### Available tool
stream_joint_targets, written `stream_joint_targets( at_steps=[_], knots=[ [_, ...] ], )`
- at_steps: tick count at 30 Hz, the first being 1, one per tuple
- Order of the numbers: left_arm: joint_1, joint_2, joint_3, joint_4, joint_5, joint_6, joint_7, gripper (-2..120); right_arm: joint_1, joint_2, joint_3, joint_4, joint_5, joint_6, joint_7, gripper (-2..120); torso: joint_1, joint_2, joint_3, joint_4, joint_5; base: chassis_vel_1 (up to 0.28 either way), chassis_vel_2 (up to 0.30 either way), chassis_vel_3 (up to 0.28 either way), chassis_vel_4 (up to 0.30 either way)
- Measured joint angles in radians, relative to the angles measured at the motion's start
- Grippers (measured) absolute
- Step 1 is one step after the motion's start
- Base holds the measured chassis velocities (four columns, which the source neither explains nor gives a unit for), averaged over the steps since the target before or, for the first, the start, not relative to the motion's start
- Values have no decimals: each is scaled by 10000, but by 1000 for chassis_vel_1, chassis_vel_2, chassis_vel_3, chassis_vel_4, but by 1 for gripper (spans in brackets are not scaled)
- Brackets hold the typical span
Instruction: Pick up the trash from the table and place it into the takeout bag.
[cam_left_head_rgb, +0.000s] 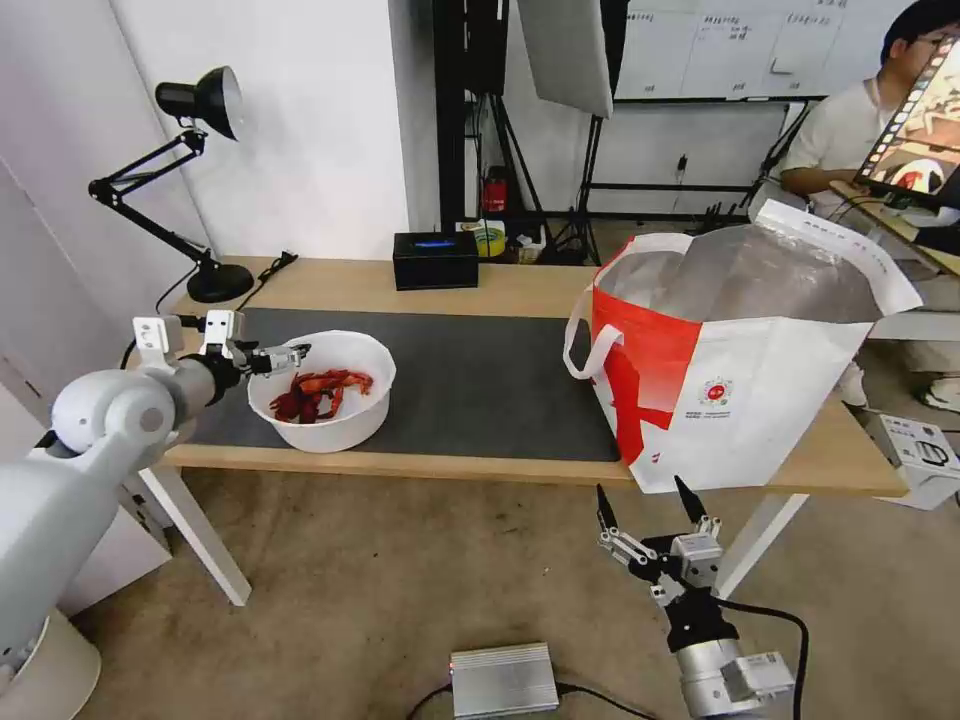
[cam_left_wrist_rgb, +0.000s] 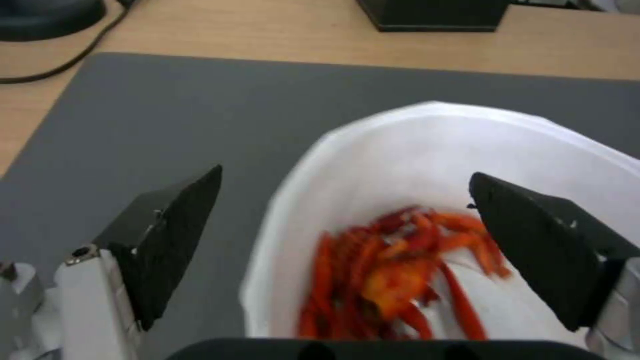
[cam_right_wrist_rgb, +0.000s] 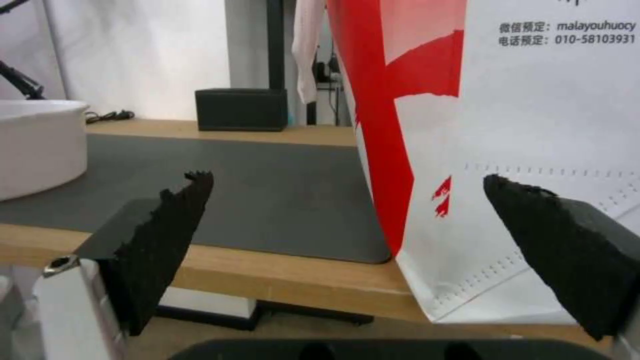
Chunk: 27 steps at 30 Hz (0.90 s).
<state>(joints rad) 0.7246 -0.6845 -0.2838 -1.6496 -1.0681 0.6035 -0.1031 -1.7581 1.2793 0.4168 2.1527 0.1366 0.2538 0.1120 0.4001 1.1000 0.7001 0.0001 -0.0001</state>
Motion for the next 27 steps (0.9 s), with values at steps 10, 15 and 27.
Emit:
stream_joint_targets(
  at_steps=[10,15,27],
  knots=[
    [-64,-42,135,549,122,-70,302,100,0,0,0,0,0,0,0,100,0,0,-1,-1,1,0,0,0,0],
    [93,-64,72,564,226,-98,454,100,0,0,0,0,0,0,0,100,0,0,-1,-1,1,0,0,0,0],
    [577,-81,-197,521,434,-136,787,85,0,0,0,0,0,0,0,100,0,0,-1,0,2,0,0,0,0]
  ],
)
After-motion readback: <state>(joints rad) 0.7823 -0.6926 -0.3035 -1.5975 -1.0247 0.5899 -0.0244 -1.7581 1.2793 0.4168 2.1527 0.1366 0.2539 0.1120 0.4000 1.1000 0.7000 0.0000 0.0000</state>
